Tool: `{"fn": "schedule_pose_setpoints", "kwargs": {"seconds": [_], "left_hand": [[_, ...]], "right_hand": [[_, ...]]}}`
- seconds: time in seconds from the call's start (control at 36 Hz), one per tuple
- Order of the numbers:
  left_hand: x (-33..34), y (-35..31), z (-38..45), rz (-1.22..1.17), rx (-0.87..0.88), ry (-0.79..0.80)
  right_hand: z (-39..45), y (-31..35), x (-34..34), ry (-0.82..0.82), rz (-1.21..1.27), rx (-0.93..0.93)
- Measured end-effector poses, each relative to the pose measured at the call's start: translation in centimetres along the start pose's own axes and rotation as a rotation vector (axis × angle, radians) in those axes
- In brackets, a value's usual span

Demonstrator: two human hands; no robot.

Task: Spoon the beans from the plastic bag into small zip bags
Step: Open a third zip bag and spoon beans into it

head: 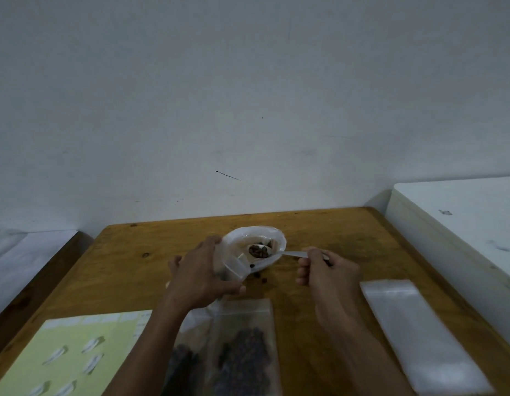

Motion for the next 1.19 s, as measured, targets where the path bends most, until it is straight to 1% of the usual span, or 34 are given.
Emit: {"fn": "schedule_pose_setpoints", "kwargs": {"seconds": [0.25, 0.33, 0.42, 0.5, 0.58, 0.64, 0.69, 0.78, 0.83, 0.89, 0.94, 1.0, 1.08, 1.14, 1.19], "left_hand": [[-0.1, -0.4, 1.5, 0.052, -0.018, -0.015], [-0.1, -0.4, 1.6, 0.052, -0.016, -0.005], [-0.2, -0.4, 1.3, 0.034, -0.009, -0.004], [-0.3, -0.5, 1.0, 0.004, 0.009, -0.004], [-0.5, -0.4, 0.9, -0.022, 0.016, -0.006], [-0.7, -0.4, 0.7, -0.040, 0.020, -0.013], [-1.0, -0.3, 0.5, -0.054, 0.027, -0.027], [-1.4, 0.3, 0.2, -0.104, 0.019, -0.057], [-1.9, 0.8, 0.1, -0.158, 0.004, -0.078], [-2.4, 1.2, 0.0, -0.193, -0.003, -0.104], [-2.8, 1.5, -0.2, -0.216, -0.006, -0.128], [-3.1, 1.7, -0.4, -0.243, -0.008, -0.147], [-3.5, 2.0, -0.7, -0.280, 0.001, -0.152], [-3.6, 2.3, -0.9, -0.316, 0.006, -0.150], [-3.7, 2.5, -1.0, -0.341, 0.005, -0.152]], "right_hand": [[-0.3, 1.4, -0.6, -0.002, 0.059, -0.034], [-0.6, 1.8, -0.2, 0.037, 0.083, -0.045], [-1.1, 2.0, 0.4, 0.113, 0.068, -0.091], [-1.6, 1.8, 0.9, 0.226, -0.063, -0.244], [-2.0, 1.6, 1.4, 0.339, -0.304, -0.493], [-2.1, 1.7, 1.5, 0.333, -0.358, -0.635], [-2.0, 1.7, 1.2, 0.268, -0.323, -0.688], [-1.2, 1.4, 0.7, 0.148, -0.318, -0.681], [-0.7, 1.0, 0.7, 0.129, -0.372, -0.660], [-0.3, 0.2, 1.1, 0.170, -0.477, -0.599], [-0.1, -0.6, 1.6, 0.219, -0.550, -0.498], [-0.1, -1.5, 2.1, 0.240, -0.561, -0.412], [0.0, -2.1, 2.6, 0.250, -0.534, -0.350], [0.0, -2.2, 2.8, 0.284, -0.516, -0.309], [0.0, -2.2, 2.8, 0.323, -0.560, -0.277]]}}
Point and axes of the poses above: each hand's wrist, its own z-axis towards the middle knuckle, its own x-axis out of the palm, y = z × x, the point moved 2 cm from there along z, towards the middle knuckle, and after that the axes turned 8 degrees about -x, right-handed, at the moved point
